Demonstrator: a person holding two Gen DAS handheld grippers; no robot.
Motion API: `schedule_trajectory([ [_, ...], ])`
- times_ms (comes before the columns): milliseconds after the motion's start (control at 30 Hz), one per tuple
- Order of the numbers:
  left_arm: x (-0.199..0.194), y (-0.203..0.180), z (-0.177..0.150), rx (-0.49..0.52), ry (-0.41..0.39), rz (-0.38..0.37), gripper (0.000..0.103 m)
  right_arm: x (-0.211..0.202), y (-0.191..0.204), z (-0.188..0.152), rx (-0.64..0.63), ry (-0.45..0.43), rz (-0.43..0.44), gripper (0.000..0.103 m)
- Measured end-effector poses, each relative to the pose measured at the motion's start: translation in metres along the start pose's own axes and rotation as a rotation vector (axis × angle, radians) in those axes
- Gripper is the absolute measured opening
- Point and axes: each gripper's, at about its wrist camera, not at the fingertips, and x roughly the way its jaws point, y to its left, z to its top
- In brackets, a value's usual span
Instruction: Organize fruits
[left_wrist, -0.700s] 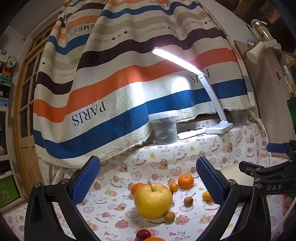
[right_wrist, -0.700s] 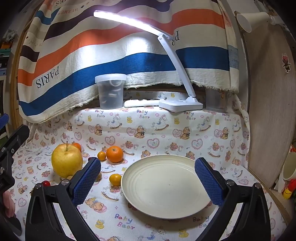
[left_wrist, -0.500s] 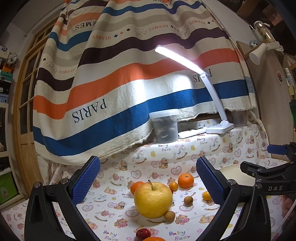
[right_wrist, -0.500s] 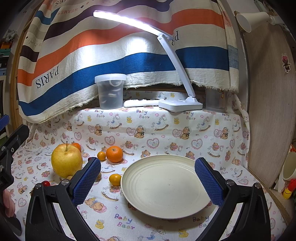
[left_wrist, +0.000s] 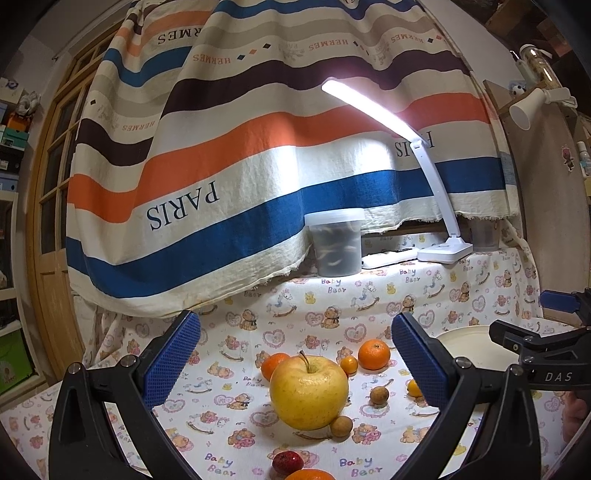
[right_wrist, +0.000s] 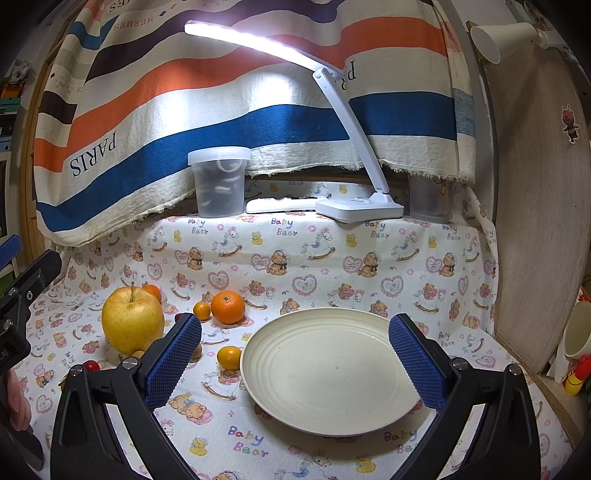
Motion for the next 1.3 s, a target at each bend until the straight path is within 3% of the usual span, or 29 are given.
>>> schedule_trajectory([
  [500,-0.006,-0.003,0.001,0.006,-0.038,-0.002,0.103,0.000,0.000,0.000,0.000,0.001,-0.001,0.102],
  [1067,-0.003,0.003,0.002,0.021,0.028,0.022,0.103,0.003,-0.012,-0.001,0.048,0.019,-0.003,0.102],
  [1133,-0.003,0.007,0.002,-0.009,0.044,-0.001,0.103,0.003,-0.012,-0.001,0.057,0.012,-0.033,0.102],
  [1200,-0.001,0.014,0.009,-0.038,0.071,-0.083,0.103,0.000,-0.013,0.000,0.063,-0.005,-0.054,0.102],
  [1300,-0.001,0.022,0.024,-0.045,0.097,-0.123,0.103,0.000,-0.017,0.000,0.087,0.004,-0.010,0.102],
])
